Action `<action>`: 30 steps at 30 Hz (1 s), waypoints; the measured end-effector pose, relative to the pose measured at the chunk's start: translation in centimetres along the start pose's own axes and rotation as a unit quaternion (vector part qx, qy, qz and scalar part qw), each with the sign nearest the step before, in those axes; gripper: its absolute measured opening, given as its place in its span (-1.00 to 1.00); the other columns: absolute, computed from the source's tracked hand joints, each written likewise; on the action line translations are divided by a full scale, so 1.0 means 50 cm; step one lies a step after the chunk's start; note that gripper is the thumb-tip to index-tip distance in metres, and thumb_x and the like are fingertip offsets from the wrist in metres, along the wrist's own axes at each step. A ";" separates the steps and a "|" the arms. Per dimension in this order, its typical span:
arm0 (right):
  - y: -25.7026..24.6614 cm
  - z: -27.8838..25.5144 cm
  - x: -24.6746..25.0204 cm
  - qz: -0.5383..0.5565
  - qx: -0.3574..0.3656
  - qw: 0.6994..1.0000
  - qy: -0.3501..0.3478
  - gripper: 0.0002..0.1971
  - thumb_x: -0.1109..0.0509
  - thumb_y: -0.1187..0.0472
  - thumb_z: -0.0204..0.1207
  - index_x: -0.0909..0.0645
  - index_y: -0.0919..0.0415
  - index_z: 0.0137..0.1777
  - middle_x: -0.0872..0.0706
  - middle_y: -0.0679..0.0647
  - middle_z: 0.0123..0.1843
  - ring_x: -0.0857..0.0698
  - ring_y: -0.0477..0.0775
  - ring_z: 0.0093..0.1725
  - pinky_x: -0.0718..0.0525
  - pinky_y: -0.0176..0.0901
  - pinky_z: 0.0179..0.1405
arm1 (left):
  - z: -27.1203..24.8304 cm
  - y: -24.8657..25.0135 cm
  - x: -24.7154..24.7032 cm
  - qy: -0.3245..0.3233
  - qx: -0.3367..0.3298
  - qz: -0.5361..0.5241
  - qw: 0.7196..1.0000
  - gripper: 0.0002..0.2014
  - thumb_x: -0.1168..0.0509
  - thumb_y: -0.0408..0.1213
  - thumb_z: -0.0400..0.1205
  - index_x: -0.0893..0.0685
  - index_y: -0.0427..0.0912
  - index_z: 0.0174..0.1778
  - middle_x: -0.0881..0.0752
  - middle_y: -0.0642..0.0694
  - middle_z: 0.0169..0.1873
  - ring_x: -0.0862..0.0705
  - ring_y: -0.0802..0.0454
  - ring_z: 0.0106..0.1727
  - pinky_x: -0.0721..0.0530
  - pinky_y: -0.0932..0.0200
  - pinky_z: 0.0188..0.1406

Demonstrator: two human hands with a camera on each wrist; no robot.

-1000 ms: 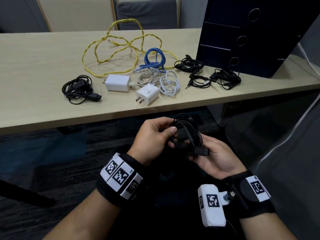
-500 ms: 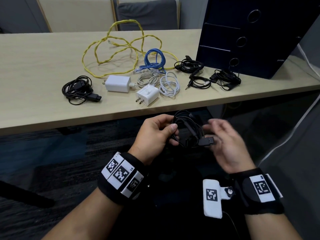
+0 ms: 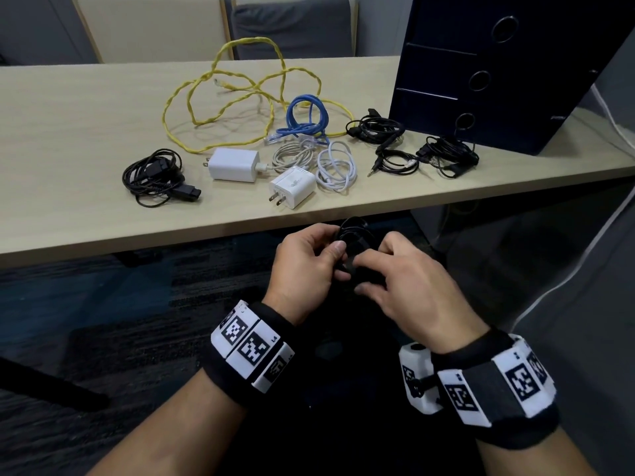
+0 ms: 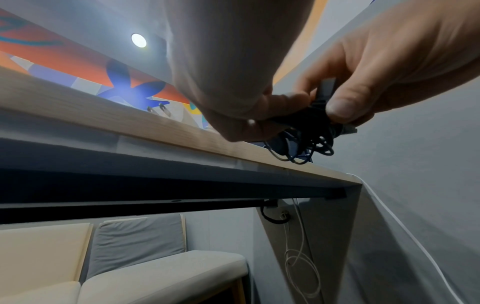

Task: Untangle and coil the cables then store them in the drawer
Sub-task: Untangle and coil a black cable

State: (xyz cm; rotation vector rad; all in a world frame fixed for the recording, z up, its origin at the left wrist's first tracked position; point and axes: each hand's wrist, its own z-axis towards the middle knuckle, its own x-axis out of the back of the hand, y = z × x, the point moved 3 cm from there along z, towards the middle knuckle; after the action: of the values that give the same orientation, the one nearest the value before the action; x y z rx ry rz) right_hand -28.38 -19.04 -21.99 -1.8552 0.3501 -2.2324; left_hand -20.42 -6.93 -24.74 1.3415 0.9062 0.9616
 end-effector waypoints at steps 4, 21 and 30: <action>-0.006 -0.001 -0.003 0.026 0.017 0.999 -0.010 -0.80 -0.51 0.03 0.49 -0.65 -0.04 0.08 -0.36 -0.09 -0.09 -0.54 0.03 -0.19 -0.58 -0.02 -0.26 | -0.005 0.000 0.003 -0.006 0.002 0.014 1.000 -0.75 -0.28 -0.52 0.66 -0.69 -0.04 -0.12 -0.69 -0.06 -0.39 -0.66 0.17 -0.50 -0.66 0.30 -0.47; 0.045 -0.003 -0.024 0.301 -0.086 0.948 0.063 -0.76 -0.56 0.27 0.46 -0.76 -0.16 -0.24 -0.67 0.00 -0.18 -0.72 0.02 -0.29 -0.73 0.07 -0.13 | -0.018 0.017 -0.004 -0.007 -0.037 0.094 0.995 -0.78 -0.33 -0.49 0.63 -0.70 -0.03 0.00 -0.73 0.02 -0.25 -0.69 0.22 -0.52 -0.64 0.40 -0.49; 0.067 -0.023 0.026 0.500 -0.045 0.861 0.080 -0.80 -0.34 0.43 0.59 -0.72 0.13 -0.08 -0.68 0.06 -0.36 -0.66 -0.02 -0.41 -0.65 -0.27 -0.41 | 0.003 -0.012 0.028 0.008 0.020 0.080 0.997 -0.85 -0.30 -0.49 0.65 -0.70 -0.19 0.02 -0.74 -0.16 -0.23 -0.68 0.15 -0.55 -0.67 0.31 -0.49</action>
State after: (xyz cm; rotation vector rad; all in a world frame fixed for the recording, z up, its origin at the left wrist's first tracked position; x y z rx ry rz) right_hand -29.69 -22.57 -22.04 -1.0654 1.1475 -1.6048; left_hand -19.77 -5.69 -25.29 1.4592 0.8438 1.0841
